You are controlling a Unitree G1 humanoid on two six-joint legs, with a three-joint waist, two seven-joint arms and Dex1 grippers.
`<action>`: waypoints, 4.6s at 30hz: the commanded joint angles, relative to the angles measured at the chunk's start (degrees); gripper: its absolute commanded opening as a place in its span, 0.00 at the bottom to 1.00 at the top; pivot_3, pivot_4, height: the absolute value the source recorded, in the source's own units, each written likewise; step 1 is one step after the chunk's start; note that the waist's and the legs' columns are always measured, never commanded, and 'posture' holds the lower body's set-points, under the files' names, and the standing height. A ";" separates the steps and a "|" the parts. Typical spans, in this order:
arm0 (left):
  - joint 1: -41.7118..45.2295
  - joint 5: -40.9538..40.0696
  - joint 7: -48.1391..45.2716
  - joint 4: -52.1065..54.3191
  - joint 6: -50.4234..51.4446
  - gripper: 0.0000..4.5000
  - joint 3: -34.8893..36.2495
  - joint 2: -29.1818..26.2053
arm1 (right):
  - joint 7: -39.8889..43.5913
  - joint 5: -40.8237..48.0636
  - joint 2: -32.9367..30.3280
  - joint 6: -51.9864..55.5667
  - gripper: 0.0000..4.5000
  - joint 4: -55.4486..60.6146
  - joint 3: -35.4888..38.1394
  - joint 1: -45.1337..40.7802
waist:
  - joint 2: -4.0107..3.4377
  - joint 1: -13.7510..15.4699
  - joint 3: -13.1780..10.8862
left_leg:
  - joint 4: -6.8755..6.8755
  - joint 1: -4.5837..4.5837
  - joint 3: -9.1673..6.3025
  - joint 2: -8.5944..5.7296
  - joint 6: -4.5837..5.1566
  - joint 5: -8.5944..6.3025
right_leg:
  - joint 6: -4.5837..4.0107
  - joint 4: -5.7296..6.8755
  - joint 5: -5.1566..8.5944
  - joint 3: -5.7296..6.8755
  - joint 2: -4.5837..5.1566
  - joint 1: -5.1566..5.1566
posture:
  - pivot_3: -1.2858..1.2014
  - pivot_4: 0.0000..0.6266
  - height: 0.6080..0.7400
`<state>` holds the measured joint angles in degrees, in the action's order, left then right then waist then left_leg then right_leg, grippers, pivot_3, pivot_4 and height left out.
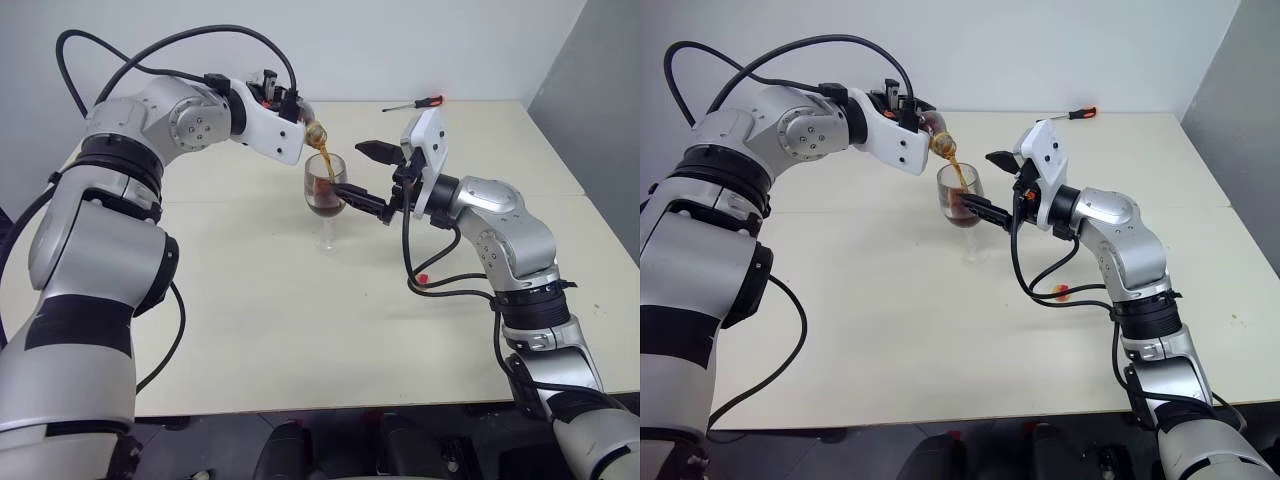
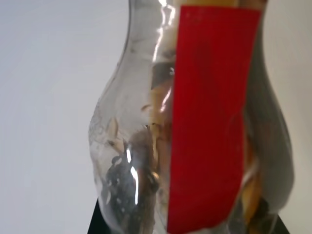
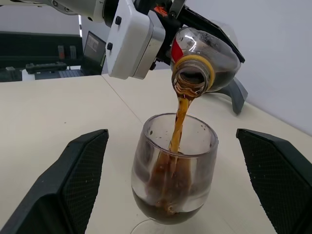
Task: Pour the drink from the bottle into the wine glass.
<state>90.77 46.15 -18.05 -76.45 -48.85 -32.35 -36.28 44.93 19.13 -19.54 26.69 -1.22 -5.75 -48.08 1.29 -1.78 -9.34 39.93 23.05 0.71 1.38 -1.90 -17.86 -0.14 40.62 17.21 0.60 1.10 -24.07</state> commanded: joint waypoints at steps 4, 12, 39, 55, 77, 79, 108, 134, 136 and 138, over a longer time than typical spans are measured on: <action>3.10 0.29 1.41 0.67 0.01 0.24 -0.10 -1.01 | 0.22 0.39 -0.26 -0.48 1.00 1.86 0.71 -0.95 | 0.00 0.00 0.00 | 0.00 0.00 0.00 0.00 0.00 0.00 | 0.00 0.02 0.00 0.00 0.00 0.00 | 0.52 0.24 1.00; 3.59 0.59 1.93 0.58 0.00 0.24 -0.87 -1.18 | 0.29 0.43 -0.14 -0.46 1.00 1.98 0.56 -0.85 | 0.00 0.01 0.00 | 0.00 0.00 0.01 0.00 0.00 0.00 | 0.00 0.03 0.00 0.00 0.00 -0.01 | 0.52 0.24 1.00; 0.61 -5.72 -4.80 -0.08 1.41 0.24 4.17 -0.30 | 0.66 0.05 -0.47 -0.86 1.00 0.96 0.73 -1.24 | 0.00 -0.02 0.00 | 0.01 0.00 0.04 0.00 0.00 0.00 | 0.00 0.09 0.00 0.00 0.01 -0.04 | 0.52 0.24 1.00; -3.71 -21.63 -21.81 2.77 7.19 0.24 16.17 4.05 | 0.65 -0.36 -0.56 -1.44 1.00 0.40 0.68 -0.97 | 0.01 -0.10 0.00 | 0.06 0.00 0.02 0.01 -0.01 0.00 | 0.01 0.14 0.00 0.01 0.01 -0.03 | 0.52 0.24 1.00; -34.32 -48.16 -19.21 56.14 60.74 0.24 42.03 3.61 | -5.47 23.66 -4.58 17.95 1.00 37.29 7.29 19.75 | 0.02 -0.17 0.03 | 0.18 0.02 -0.30 0.14 -0.04 0.02 | 0.00 0.31 0.00 -0.09 -0.03 0.00 | 0.52 0.24 1.00; -38.16 -49.19 -16.16 61.53 65.02 0.24 44.22 3.61 | -7.93 24.67 -4.35 18.88 1.00 39.27 7.40 21.63 | 0.04 -0.08 0.05 | 0.17 0.02 -0.31 0.13 -0.04 0.02 | 0.00 0.29 0.00 -0.09 -0.02 0.01 | 0.52 0.24 1.00; -56.49 -57.80 -2.77 39.85 47.43 0.24 52.23 12.73 | -21.45 18.01 -1.36 14.25 1.00 39.67 2.53 30.54 | 0.26 1.33 0.30 | 0.15 -0.23 -0.52 0.02 0.01 -0.01 | 0.00 0.06 0.01 0.04 -0.03 0.51 | 0.52 0.24 1.00; -59.23 -59.81 -1.41 47.98 50.65 1.00 51.05 12.17 | -20.60 17.58 -2.03 13.68 1.00 38.70 2.66 29.45 | 0.26 1.30 0.32 | 0.12 -0.29 -0.53 0.03 0.03 -0.02 | 0.00 -0.01 0.01 0.05 -0.04 0.59 | 0.52 0.24 1.00; -61.42 -60.33 -1.00 51.98 52.50 1.00 51.16 12.37 | -20.43 17.71 -2.29 13.68 1.00 38.88 2.82 29.76 | 0.26 1.28 0.32 | 0.12 -0.29 -0.53 0.05 0.03 -0.02 | 0.00 -0.02 0.01 0.05 -0.04 0.59 | 0.52 0.24 1.00; -64.70 -61.06 -0.56 57.77 55.24 1.00 51.32 12.36 | -20.29 17.98 -2.77 13.78 1.00 39.18 3.26 30.13 | 0.26 1.27 0.32 | 0.11 -0.29 -0.54 0.05 0.03 -0.02 | 0.00 -0.02 0.01 0.05 -0.04 0.59 | 0.52 0.24 1.00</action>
<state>27.24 -13.73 -19.17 -24.21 4.98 18.28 -23.39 23.88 36.63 -21.87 41.57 35.83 -3.54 -17.77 1.54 -0.50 -9.03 40.04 22.77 0.17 1.43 -1.88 -17.88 -0.14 40.59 17.21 0.65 1.06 -23.48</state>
